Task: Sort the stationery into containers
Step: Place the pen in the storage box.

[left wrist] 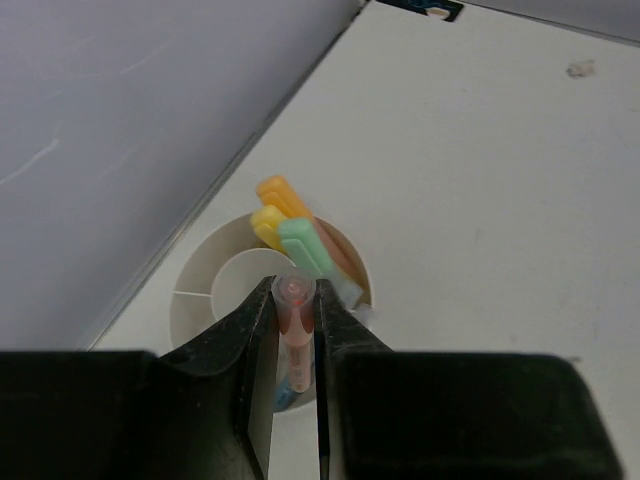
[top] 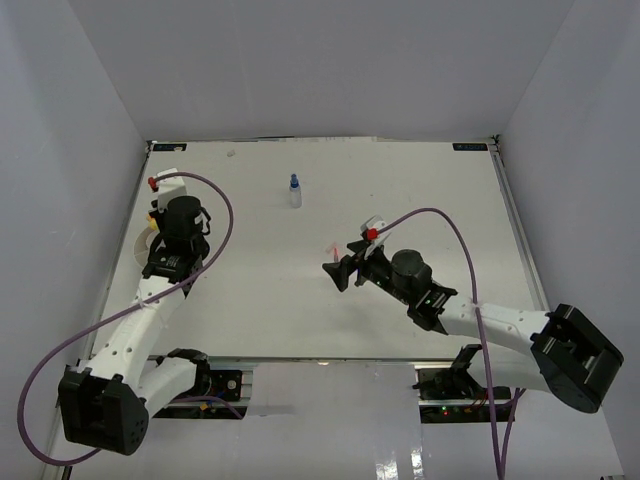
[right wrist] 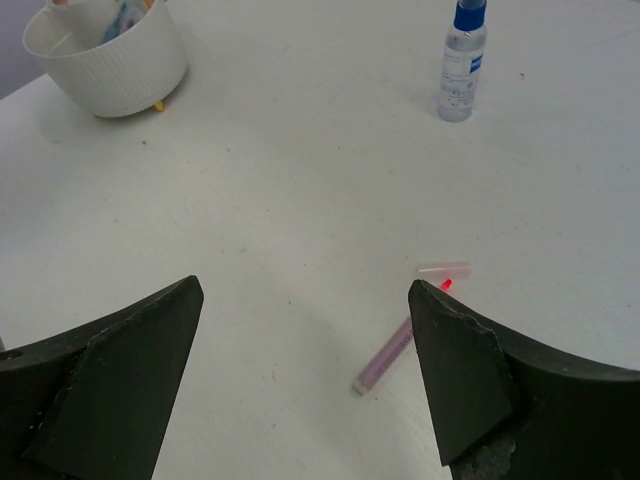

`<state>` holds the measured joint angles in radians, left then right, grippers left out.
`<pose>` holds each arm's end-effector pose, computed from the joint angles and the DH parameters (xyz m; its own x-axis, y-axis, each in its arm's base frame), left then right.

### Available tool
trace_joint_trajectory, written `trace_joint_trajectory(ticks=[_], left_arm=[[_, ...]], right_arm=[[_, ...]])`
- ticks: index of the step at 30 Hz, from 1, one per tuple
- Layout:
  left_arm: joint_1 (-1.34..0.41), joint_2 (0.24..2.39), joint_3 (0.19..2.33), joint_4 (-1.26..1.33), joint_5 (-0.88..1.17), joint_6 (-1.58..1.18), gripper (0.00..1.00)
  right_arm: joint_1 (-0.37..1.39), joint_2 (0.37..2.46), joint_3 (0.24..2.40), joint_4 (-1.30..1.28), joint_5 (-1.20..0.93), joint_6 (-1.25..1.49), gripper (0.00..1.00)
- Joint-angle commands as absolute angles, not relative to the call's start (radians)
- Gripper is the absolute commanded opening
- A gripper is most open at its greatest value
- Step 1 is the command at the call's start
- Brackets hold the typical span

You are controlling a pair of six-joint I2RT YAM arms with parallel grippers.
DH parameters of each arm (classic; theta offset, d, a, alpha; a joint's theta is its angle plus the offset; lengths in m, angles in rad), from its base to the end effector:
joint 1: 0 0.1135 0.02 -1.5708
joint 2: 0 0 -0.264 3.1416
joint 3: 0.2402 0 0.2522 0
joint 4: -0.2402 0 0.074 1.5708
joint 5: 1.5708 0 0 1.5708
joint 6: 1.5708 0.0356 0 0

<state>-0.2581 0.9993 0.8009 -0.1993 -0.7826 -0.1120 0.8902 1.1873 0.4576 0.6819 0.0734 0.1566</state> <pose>0.2198 -0.0321 0.3077 -0.3221 0.0031 -0.9467 -0.4866 0.8572 0.1683 0.1613 0.1951 0.2345 -0.1434 0.0701 -0.9872 -0.7154 0.6819 0.1523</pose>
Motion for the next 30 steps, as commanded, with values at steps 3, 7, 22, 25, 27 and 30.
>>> trace_joint_trajectory(ticks=[3,7,22,25,27,30], left_arm=[[-0.170,0.969,0.750,-0.035,-0.799,-0.055,0.01],[-0.147,0.986,0.713,-0.014,-0.775,-0.089,0.00],[-0.129,1.063,0.568,0.129,-0.749,-0.161,0.00],[-0.127,1.095,0.563,0.150,-0.765,-0.176,0.00],[-0.127,1.103,0.542,0.173,-0.761,-0.175,0.00],[-0.126,1.103,0.517,0.212,-0.758,-0.163,0.01]], right_arm=[[0.815,1.108,0.408,0.715,0.063,0.141,0.90],[0.758,1.082,0.380,0.715,0.034,0.164,0.90],[0.695,1.094,0.367,0.715,-0.020,0.183,0.90],[0.692,1.097,0.364,0.716,-0.018,0.180,0.90],[0.689,1.098,0.364,0.715,-0.018,0.181,0.90],[0.686,1.095,0.364,0.715,-0.021,0.179,0.90]])
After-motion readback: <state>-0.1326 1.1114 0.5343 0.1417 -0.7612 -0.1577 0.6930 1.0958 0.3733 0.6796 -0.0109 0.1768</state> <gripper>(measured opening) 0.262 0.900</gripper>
